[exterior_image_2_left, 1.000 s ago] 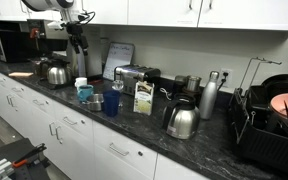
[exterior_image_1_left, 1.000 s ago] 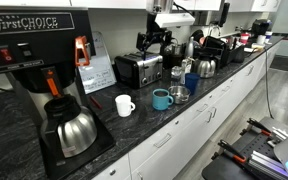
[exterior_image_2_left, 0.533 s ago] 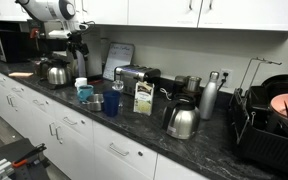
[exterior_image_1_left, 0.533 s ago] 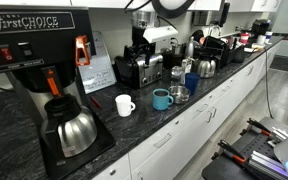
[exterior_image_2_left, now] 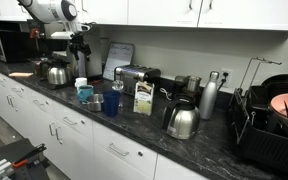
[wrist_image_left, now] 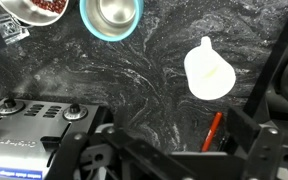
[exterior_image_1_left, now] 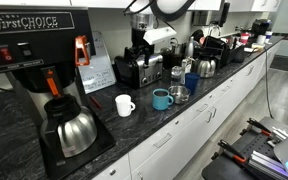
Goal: Move the mug to the right
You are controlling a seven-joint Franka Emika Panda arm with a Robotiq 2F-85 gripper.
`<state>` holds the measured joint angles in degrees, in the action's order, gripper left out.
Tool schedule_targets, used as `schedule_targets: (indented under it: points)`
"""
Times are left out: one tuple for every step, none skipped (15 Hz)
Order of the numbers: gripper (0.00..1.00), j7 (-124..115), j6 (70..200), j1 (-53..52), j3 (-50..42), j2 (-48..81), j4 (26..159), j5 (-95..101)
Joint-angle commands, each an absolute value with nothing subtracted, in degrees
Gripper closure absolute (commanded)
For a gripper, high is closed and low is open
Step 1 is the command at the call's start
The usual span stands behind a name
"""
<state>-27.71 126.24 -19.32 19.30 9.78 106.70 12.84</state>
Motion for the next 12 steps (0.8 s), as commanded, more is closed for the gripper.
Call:
schedule_targets:
  points:
    - [0.00,-28.88,127.09,-21.51,17.64,11.95,105.27,14.76]
    - [0.00,-28.80,127.37,-22.02,17.60,13.40,104.29,14.97]
    - [0.00,-28.60,127.75,-22.70,17.43,14.95,103.18,15.68]
    - [0.00,-28.18,128.48,-23.43,17.23,16.62,101.97,16.07]
    - [0.00,-27.59,129.06,-24.29,16.96,18.43,100.42,16.61]
    - [0.00,-27.25,129.69,-25.17,16.58,20.09,99.11,17.04]
    - [0.00,-26.53,129.66,-26.21,15.86,21.75,97.86,18.70]
    - [0.00,-25.85,129.65,-27.11,15.27,23.29,96.75,19.61]
    - [0.00,-25.19,129.76,-27.91,14.69,24.69,95.83,20.41]
    - [0.00,-24.62,129.72,-28.54,14.17,25.94,94.92,20.77]
    - [0.00,-23.96,129.74,-29.03,13.69,27.02,94.11,20.92]
    - [0.00,-23.48,129.93,-29.49,13.24,28.04,93.38,21.01]
